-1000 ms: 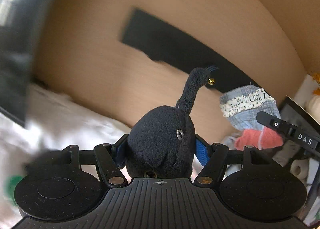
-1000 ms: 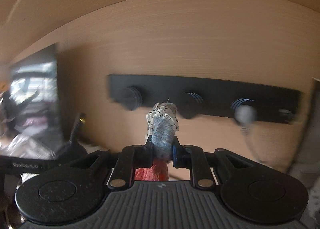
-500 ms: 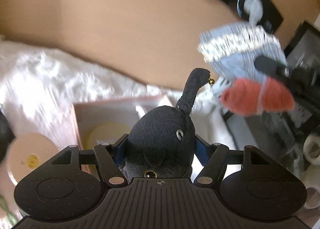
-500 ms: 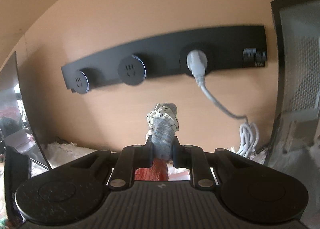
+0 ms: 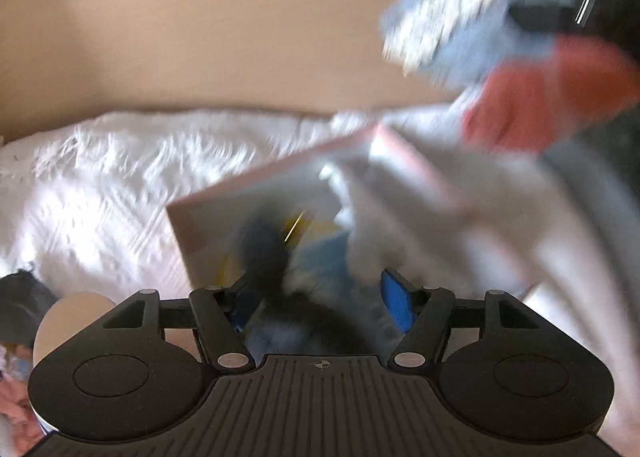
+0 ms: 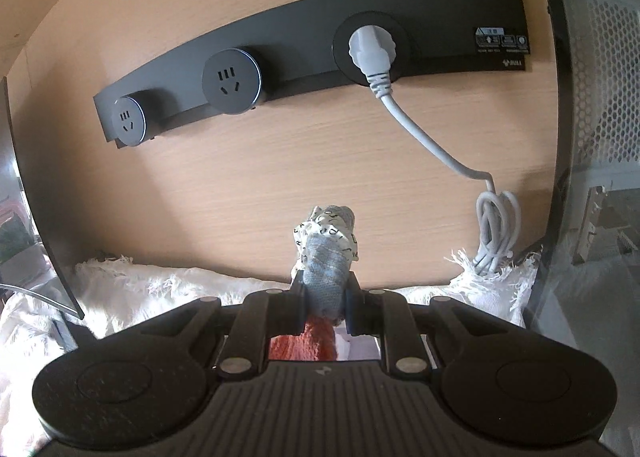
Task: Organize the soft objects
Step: 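Carry plush toy and grey cloth into the pink box and open both tools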
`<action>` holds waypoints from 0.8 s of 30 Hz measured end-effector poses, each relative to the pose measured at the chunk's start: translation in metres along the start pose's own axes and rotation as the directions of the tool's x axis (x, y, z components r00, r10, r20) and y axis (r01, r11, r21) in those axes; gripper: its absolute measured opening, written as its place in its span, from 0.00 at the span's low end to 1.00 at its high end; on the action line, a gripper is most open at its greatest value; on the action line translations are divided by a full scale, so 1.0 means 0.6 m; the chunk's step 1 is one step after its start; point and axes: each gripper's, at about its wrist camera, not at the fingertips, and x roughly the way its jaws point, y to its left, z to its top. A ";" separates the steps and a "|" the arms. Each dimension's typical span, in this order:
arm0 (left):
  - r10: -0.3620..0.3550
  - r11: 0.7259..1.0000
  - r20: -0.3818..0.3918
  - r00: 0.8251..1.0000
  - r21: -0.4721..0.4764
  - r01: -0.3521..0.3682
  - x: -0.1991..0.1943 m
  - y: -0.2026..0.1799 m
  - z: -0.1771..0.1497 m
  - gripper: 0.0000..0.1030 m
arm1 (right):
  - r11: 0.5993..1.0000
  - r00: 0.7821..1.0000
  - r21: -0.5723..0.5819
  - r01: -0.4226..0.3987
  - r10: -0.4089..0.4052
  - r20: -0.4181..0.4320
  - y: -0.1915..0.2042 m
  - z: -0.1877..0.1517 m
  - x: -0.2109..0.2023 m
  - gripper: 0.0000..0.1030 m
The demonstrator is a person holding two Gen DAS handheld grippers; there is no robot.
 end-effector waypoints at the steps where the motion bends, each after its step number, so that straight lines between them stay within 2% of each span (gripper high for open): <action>1: -0.027 0.999 0.019 0.999 -0.017 0.027 -0.013 0.007 0.001 0.68 | 1.000 1.000 0.002 0.000 0.000 -0.001 0.000 0.000 0.001 0.16; 5: -0.042 0.995 0.111 0.993 -0.089 0.052 -0.063 0.034 0.005 0.68 | 1.000 1.000 0.003 0.000 0.000 -0.006 0.002 0.001 0.006 0.17; 7: -0.064 0.984 0.158 0.985 -0.155 0.089 -0.091 0.053 0.004 0.68 | 1.000 1.000 -0.004 -0.002 0.002 -0.021 0.003 -0.003 0.012 0.17; 9: -0.082 0.971 0.191 0.978 -0.207 0.122 -0.107 0.070 0.004 0.68 | 1.000 0.998 -0.015 -0.011 0.010 -0.057 0.005 -0.012 0.027 0.17; 12: -0.091 0.962 0.228 0.969 -0.233 0.145 -0.126 0.083 -0.010 0.67 | 0.999 0.990 -0.016 -0.031 0.028 -0.139 0.009 -0.039 0.067 0.17; 15: -0.093 0.959 0.246 0.965 -0.237 0.153 -0.150 0.085 -0.033 0.67 | 0.999 0.965 -0.013 -0.031 0.026 -0.260 0.012 -0.080 0.127 0.17; 19: -0.051 0.963 0.250 0.967 -0.245 0.114 -0.183 0.101 -0.075 0.67 | 1.000 0.916 -0.014 0.004 -0.009 -0.400 0.008 -0.137 0.196 0.16; 24: -0.016 0.947 0.231 0.973 -0.309 0.089 -0.202 0.138 -0.126 0.67 | 0.999 0.897 -0.032 0.036 -0.046 -0.440 -0.003 -0.161 0.221 0.18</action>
